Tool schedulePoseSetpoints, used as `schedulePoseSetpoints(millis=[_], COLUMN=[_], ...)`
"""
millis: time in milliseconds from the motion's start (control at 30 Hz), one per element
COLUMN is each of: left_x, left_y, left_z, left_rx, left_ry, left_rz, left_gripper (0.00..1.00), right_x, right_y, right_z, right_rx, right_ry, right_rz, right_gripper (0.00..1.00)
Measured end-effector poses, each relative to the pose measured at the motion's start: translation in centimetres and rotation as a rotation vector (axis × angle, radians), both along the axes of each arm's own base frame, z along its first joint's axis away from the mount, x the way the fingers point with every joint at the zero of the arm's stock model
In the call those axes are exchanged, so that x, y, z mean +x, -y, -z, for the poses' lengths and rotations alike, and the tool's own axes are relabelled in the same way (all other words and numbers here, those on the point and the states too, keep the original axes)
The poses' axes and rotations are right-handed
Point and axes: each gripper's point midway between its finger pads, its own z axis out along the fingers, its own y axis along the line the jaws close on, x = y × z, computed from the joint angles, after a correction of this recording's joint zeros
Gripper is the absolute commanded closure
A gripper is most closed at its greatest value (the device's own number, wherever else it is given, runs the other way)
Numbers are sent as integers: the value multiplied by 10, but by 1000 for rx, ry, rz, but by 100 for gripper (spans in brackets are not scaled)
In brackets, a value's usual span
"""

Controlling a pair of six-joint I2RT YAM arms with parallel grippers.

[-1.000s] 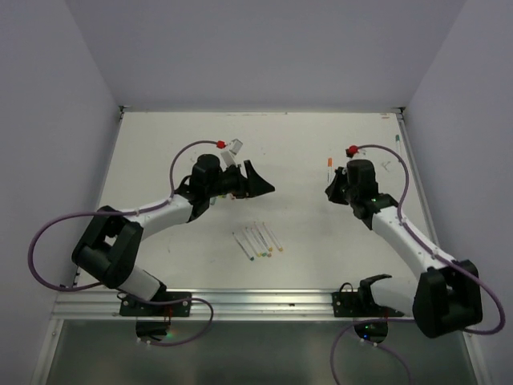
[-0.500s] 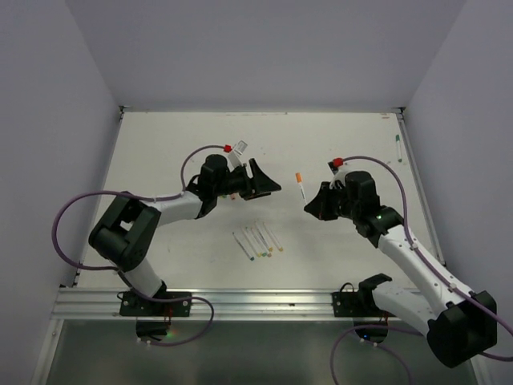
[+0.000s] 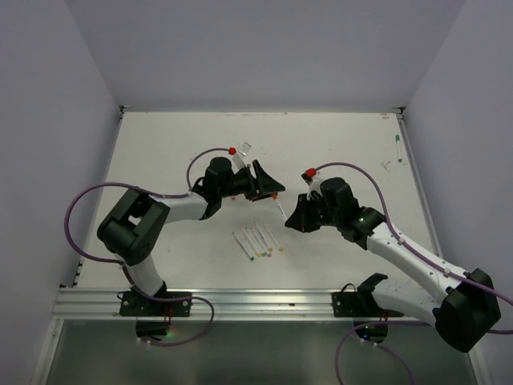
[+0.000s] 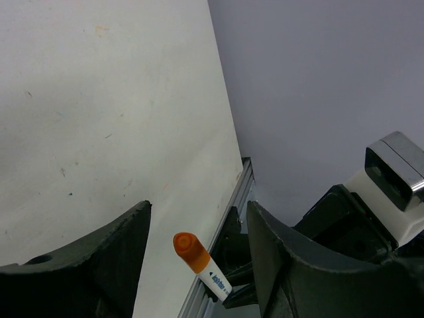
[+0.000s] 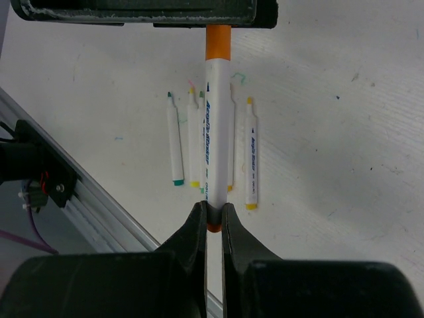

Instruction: Open the pen caps

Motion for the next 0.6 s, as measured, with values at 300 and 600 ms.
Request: schedulePoseSetpoints(millis=[300, 600], left_x=[0, 0], left_y=[2, 1], left_z=[-5, -6], left_rx=[-20, -29], left_ry=[13, 7], left_rz=[5, 2], left_gripper=[57, 86], right_x=[8, 13], right_y=[-5, -7], right_z=[1, 0], right_rx=[1, 3], right_ry=[18, 31], right_rz=[29, 49], right_gripper=[100, 100])
